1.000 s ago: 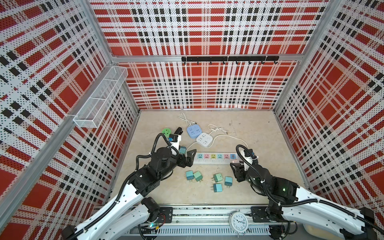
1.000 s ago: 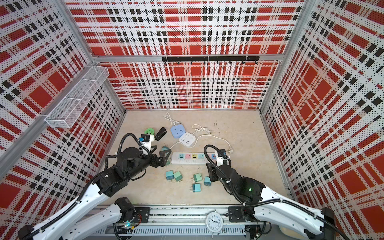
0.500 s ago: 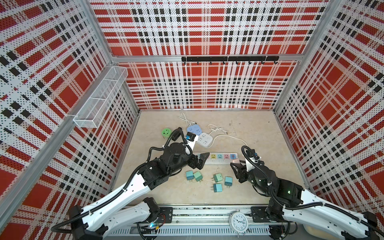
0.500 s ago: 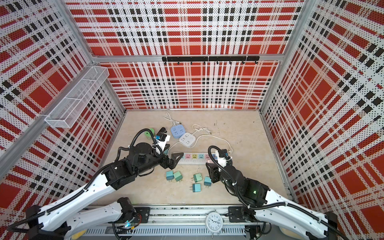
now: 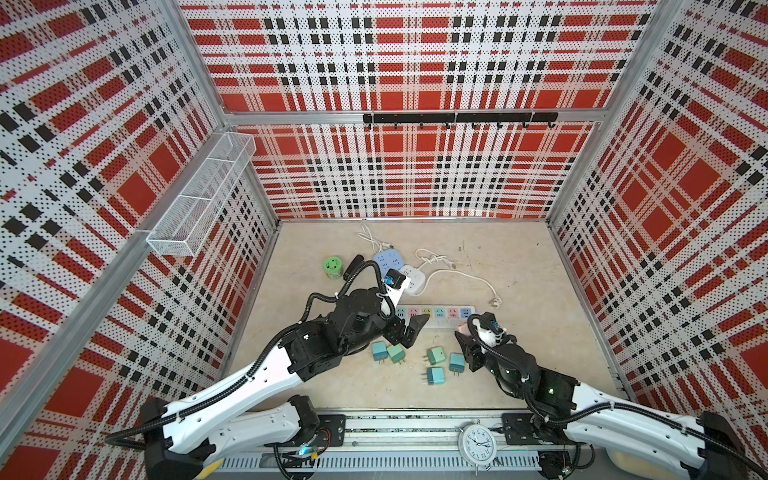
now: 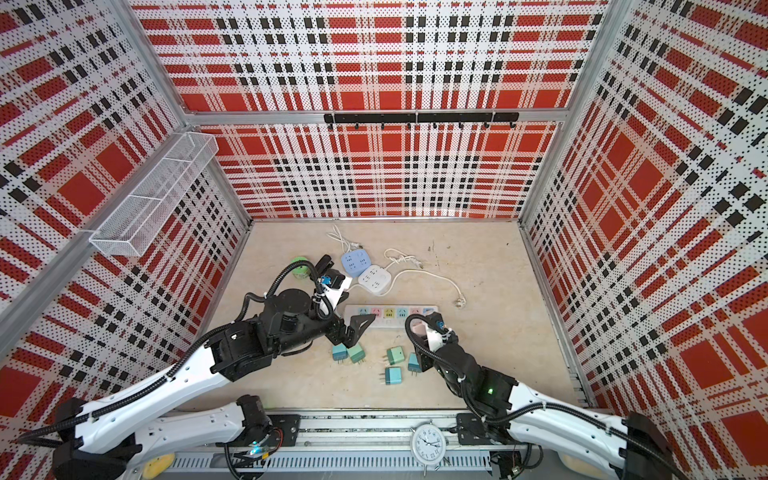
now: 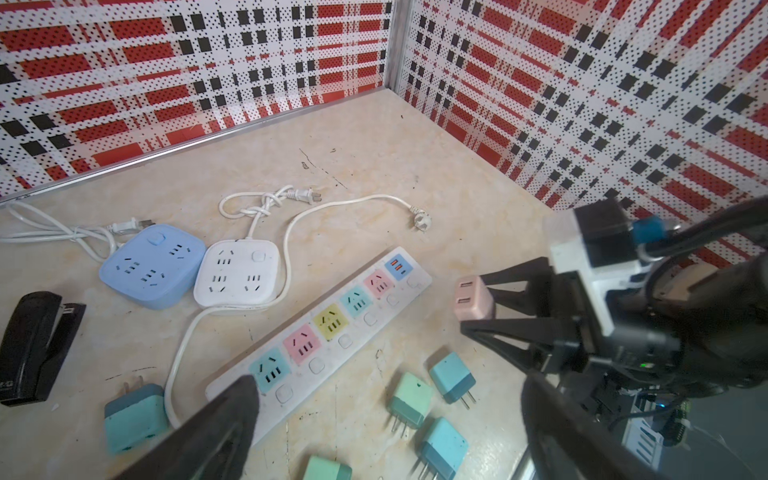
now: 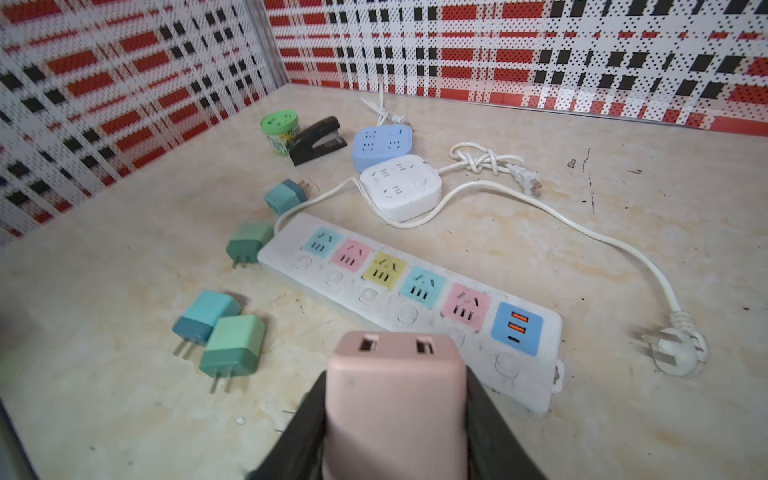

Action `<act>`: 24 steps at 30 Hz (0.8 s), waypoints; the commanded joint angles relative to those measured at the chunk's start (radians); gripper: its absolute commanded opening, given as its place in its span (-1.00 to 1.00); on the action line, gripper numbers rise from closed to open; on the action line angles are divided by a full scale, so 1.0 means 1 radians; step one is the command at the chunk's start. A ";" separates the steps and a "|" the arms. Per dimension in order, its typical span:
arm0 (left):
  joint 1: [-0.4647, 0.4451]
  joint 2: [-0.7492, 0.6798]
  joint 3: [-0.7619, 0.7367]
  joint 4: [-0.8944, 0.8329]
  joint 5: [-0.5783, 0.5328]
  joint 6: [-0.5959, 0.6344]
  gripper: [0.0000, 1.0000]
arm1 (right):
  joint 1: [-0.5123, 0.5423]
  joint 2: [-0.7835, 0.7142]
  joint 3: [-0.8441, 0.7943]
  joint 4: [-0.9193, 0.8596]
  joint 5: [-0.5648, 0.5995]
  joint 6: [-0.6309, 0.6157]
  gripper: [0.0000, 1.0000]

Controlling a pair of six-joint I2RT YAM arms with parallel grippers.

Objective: Insert the plug
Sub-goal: 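Lift the pink adapter with the right gripper while the left gripper reaches over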

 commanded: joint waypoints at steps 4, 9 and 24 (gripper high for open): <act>-0.022 0.004 0.033 -0.025 0.029 0.006 0.99 | 0.005 0.097 -0.093 0.601 -0.042 -0.338 -1.00; -0.049 0.016 0.042 -0.049 0.038 0.011 0.99 | 0.006 0.135 -0.072 0.640 -0.108 -0.420 -1.00; -0.131 0.084 0.072 -0.068 0.047 0.009 0.91 | 0.005 0.051 -0.148 0.685 -0.322 -0.594 -1.00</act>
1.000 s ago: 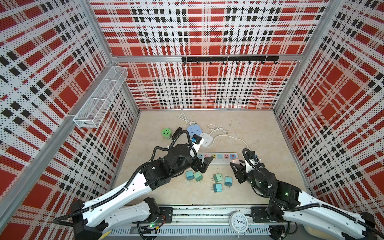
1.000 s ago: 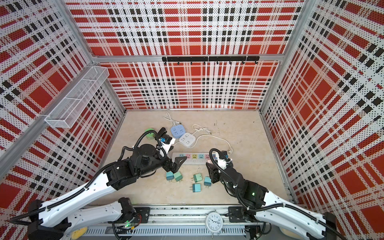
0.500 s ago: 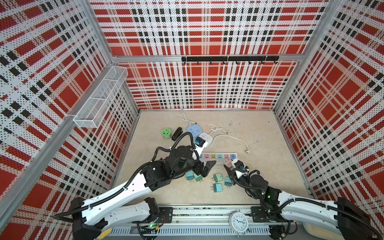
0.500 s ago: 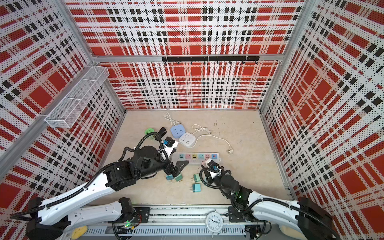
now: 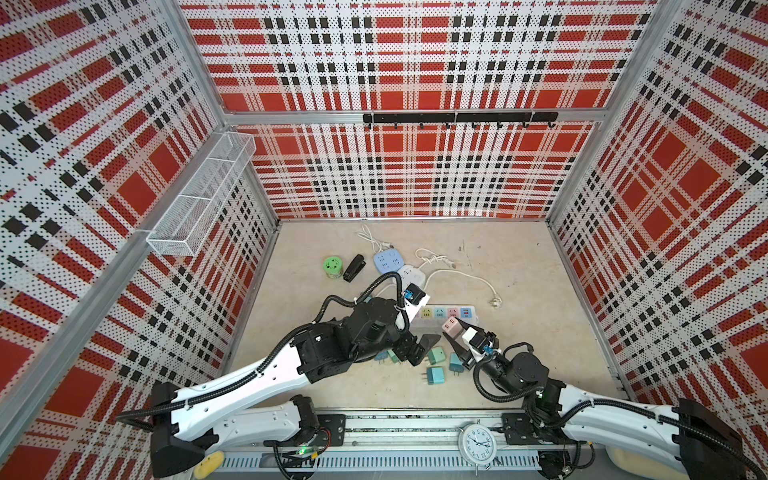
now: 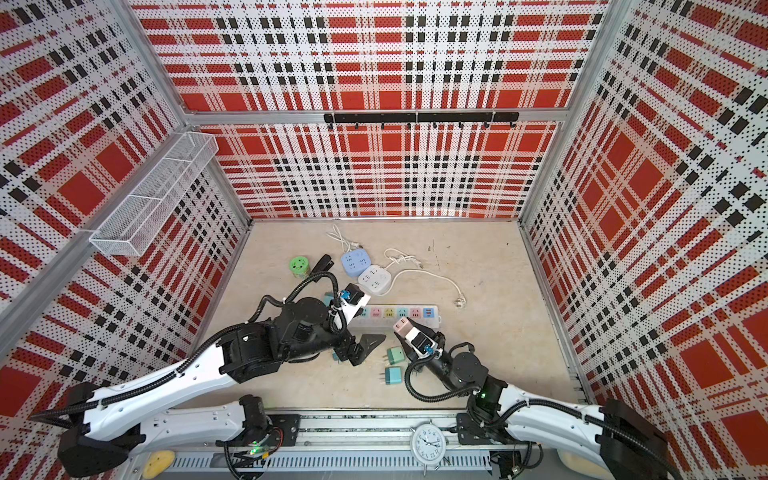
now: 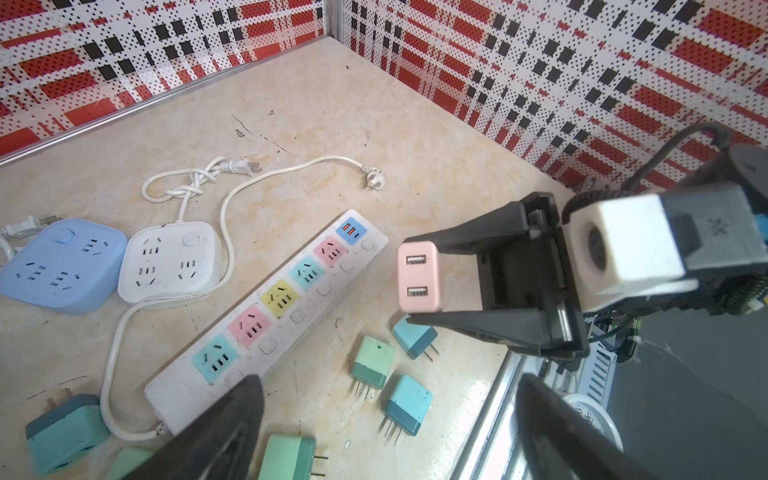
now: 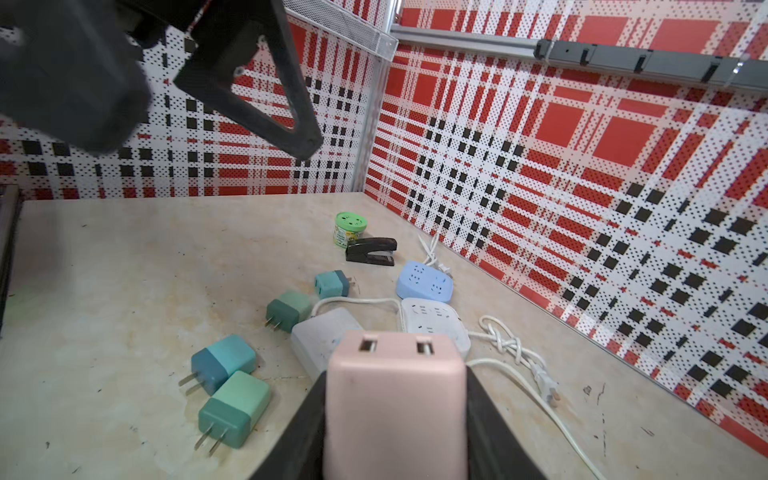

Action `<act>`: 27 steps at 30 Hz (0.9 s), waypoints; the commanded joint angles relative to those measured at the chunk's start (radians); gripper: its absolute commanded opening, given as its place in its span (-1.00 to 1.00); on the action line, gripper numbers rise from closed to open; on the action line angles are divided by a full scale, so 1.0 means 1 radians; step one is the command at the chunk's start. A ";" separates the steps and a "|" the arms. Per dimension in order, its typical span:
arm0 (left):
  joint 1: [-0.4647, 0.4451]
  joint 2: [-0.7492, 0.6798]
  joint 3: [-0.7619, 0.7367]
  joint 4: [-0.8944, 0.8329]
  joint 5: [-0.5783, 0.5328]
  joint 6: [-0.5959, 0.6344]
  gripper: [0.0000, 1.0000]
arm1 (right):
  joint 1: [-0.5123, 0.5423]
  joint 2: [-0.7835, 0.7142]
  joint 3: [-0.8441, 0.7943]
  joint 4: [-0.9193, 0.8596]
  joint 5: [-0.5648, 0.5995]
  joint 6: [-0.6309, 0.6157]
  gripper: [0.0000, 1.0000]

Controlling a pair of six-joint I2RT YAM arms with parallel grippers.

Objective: Insert the plug
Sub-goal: 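Lift the pink adapter with the right gripper while the left gripper reaches over, then grasp the pink adapter with the left gripper while the right gripper opens and withdraws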

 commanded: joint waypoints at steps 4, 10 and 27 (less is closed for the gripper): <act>-0.032 0.058 0.059 -0.006 0.005 0.014 0.90 | 0.005 -0.027 -0.011 0.087 -0.110 -0.093 -1.00; -0.042 0.138 0.088 0.018 0.029 0.014 0.85 | 0.005 -0.045 -0.008 0.088 -0.151 -0.084 -1.00; -0.044 0.257 0.117 0.048 0.028 0.005 0.26 | 0.005 -0.025 0.010 0.127 -0.188 -0.079 -1.00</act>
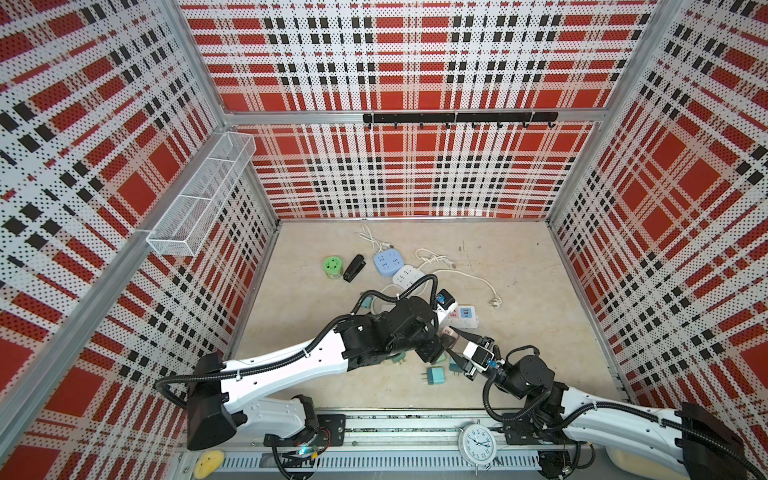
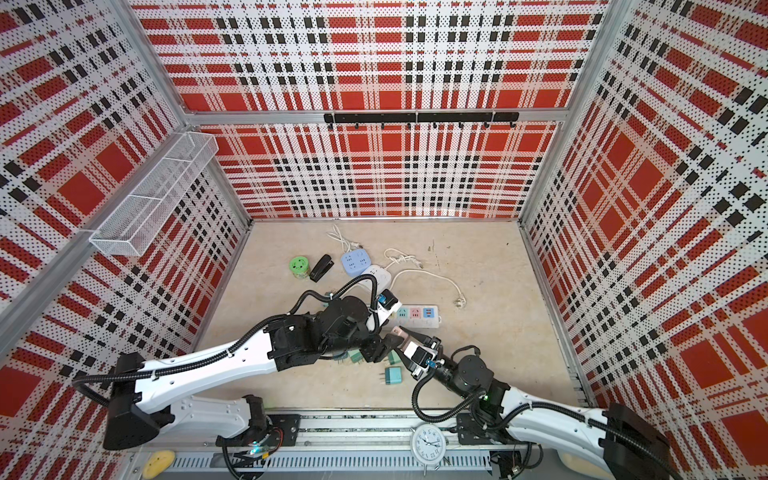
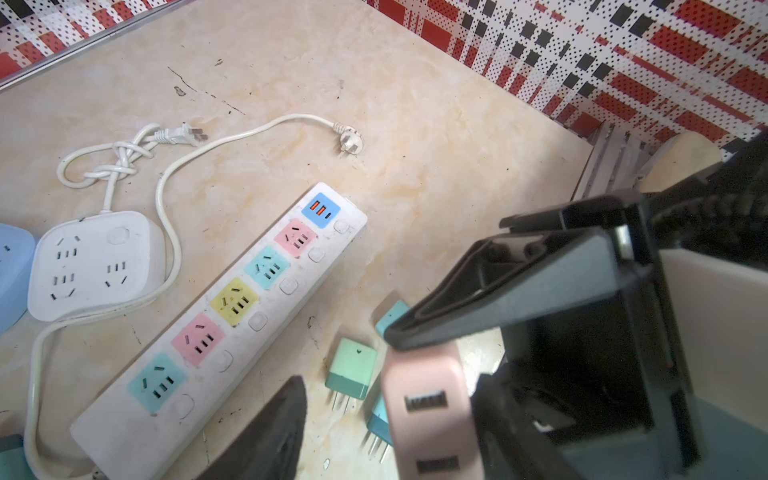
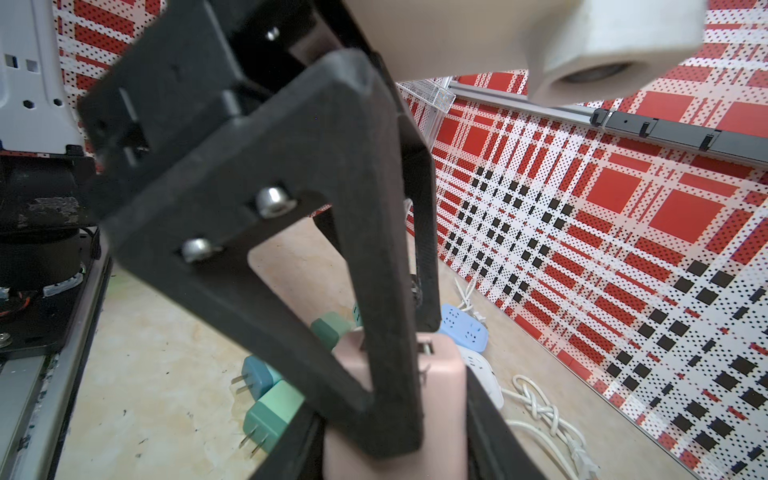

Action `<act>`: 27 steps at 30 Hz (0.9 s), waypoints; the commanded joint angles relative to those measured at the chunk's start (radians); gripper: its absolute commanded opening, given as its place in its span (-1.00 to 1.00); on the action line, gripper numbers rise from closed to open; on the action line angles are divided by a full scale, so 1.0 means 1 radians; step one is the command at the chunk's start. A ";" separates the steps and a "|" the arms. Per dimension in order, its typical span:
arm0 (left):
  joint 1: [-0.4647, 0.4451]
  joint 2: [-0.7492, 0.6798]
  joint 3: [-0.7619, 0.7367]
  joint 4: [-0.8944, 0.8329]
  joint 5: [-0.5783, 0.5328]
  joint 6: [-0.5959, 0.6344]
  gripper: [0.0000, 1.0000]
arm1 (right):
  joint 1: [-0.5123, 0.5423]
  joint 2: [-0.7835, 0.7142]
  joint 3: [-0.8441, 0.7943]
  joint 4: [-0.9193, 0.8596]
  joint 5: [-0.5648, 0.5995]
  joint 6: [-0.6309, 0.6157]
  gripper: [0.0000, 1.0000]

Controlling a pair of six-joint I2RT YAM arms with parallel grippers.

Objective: Insert the plug
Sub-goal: 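Grasp the pink adapter with the left gripper while the right gripper opens and withdraws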

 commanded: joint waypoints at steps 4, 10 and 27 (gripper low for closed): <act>-0.006 0.027 0.023 0.042 0.029 -0.002 0.16 | 0.006 0.027 0.022 0.114 -0.016 -0.016 -1.00; -0.003 0.044 0.026 0.047 0.039 -0.004 -0.32 | 0.006 0.033 0.019 0.130 -0.011 -0.005 -0.88; 0.184 -0.212 -0.081 0.011 -0.116 0.017 -1.00 | -0.008 -0.169 0.052 -0.212 0.339 0.147 1.00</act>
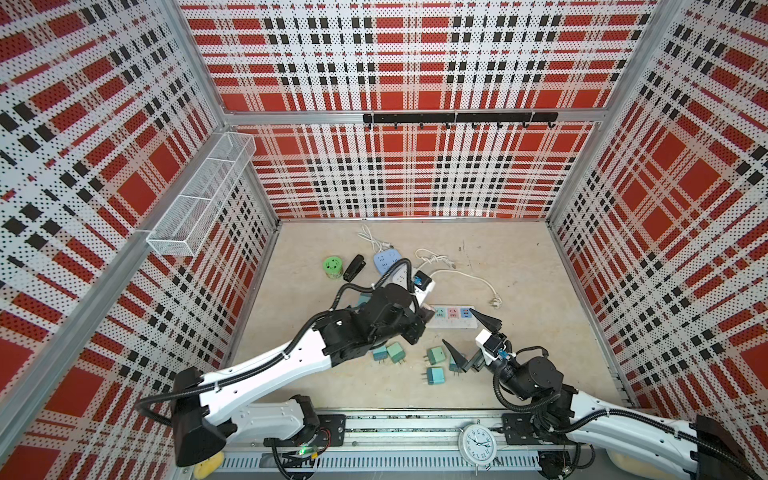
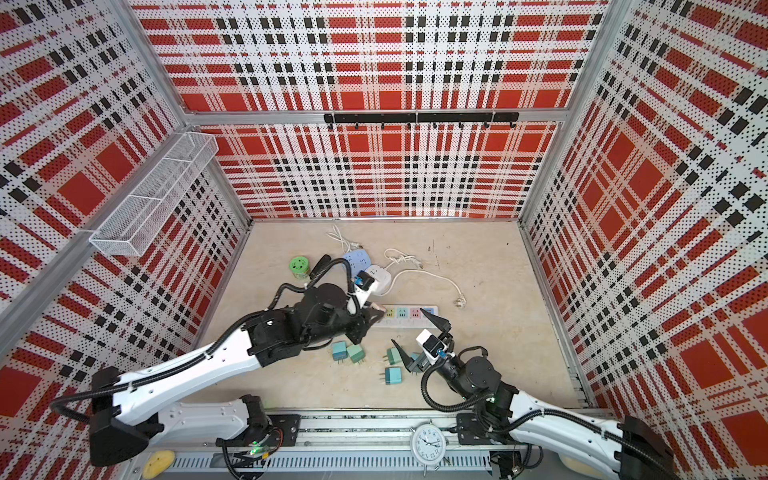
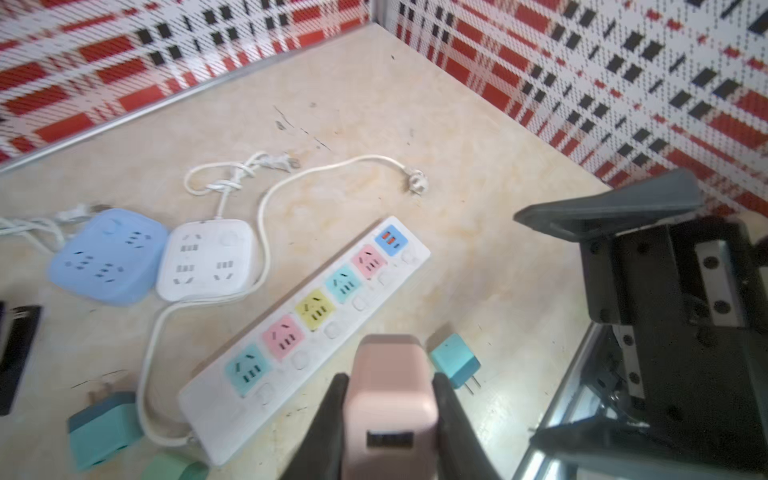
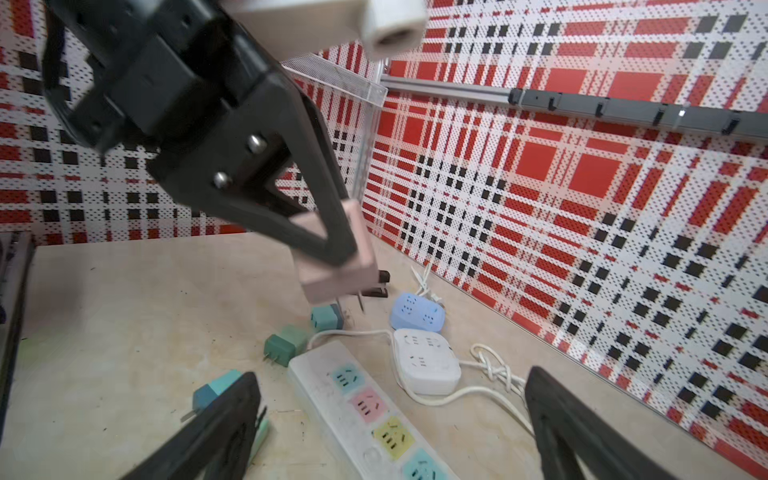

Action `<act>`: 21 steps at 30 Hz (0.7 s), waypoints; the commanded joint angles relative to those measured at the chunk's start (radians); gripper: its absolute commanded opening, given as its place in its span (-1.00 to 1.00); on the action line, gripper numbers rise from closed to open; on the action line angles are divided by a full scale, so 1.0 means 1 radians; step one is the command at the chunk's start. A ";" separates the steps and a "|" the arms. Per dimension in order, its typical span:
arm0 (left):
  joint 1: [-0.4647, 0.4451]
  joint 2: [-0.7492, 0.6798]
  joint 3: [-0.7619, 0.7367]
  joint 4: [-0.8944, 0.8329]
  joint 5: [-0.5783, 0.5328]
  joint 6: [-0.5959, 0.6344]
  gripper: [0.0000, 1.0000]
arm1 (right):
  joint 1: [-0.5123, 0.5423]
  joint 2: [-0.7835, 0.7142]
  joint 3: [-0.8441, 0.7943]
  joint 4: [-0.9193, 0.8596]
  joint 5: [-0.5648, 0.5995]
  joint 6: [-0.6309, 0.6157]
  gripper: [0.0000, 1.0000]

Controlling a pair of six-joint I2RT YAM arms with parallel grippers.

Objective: Insert the plug
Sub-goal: 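Grasp the pink adapter with the left gripper while the right gripper opens and withdraws, then carry the pink adapter with the left gripper over the power strip's pink socket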

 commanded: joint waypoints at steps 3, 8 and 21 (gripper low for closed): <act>0.062 -0.106 -0.070 0.003 -0.073 0.083 -1.00 | -0.068 0.009 0.055 -0.067 0.235 0.103 1.00; 0.059 -0.125 -0.103 0.038 -0.111 0.214 -1.00 | -0.253 0.018 0.051 -0.070 0.211 0.253 1.00; -0.055 0.048 -0.115 0.193 0.004 0.592 -1.00 | -0.724 0.101 0.053 -0.149 -0.072 0.593 1.00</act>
